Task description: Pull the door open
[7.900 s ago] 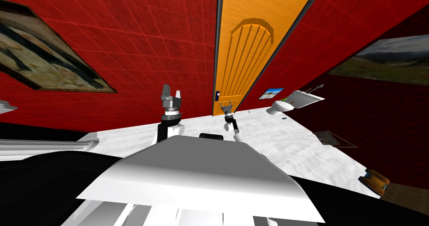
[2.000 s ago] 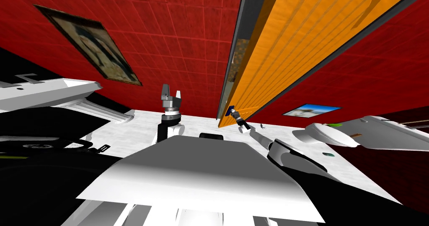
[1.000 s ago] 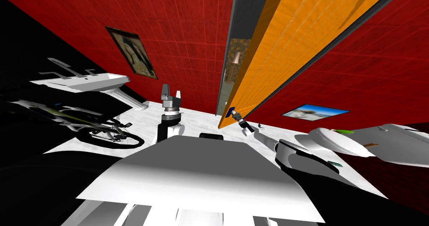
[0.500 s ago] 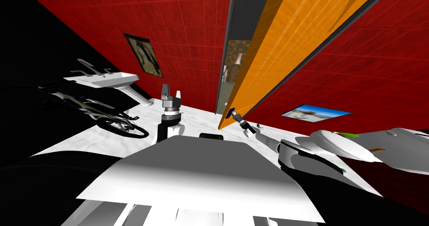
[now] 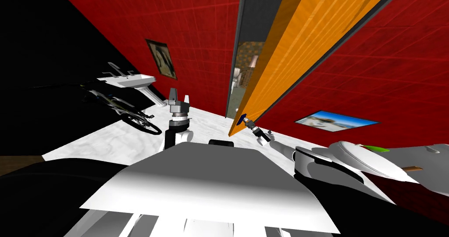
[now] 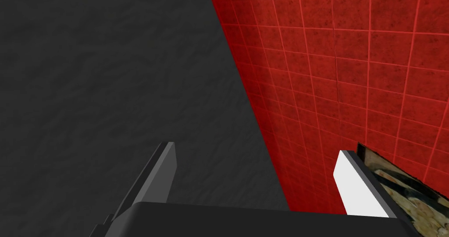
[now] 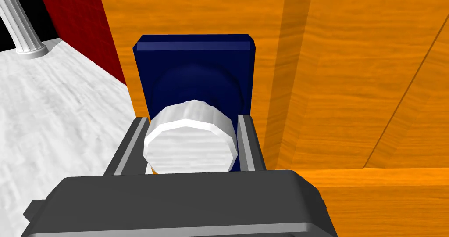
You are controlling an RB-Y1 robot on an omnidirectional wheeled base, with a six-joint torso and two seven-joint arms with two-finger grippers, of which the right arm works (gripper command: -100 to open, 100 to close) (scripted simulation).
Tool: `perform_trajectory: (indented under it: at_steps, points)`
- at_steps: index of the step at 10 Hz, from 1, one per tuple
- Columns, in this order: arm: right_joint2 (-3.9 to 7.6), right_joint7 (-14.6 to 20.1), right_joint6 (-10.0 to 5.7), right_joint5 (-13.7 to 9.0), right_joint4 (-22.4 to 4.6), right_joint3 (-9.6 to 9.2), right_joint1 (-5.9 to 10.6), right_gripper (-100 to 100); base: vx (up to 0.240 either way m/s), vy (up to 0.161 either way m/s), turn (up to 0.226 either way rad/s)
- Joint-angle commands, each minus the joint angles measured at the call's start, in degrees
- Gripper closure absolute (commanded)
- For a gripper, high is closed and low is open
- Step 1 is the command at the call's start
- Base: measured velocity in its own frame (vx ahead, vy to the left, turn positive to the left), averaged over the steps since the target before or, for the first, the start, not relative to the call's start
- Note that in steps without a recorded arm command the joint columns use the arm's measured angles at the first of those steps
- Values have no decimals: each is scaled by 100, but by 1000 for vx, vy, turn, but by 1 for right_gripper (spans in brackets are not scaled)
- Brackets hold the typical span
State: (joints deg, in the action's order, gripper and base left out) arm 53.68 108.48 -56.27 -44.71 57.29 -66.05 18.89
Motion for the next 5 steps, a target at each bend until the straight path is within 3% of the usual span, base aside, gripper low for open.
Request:
perform_trajectory:
  at_steps: [1,2,3,5]
  points:
    - [41,109,-164,48,-72,-92,27,100,-176,-181,148]
    - [67,151,-230,68,-95,-134,32,100,-166,-165,119]
    - [56,105,-151,50,-60,-105,21,100,-66,-68,27]
    - [69,215,-295,113,-170,-190,41,100,-142,-168,153]
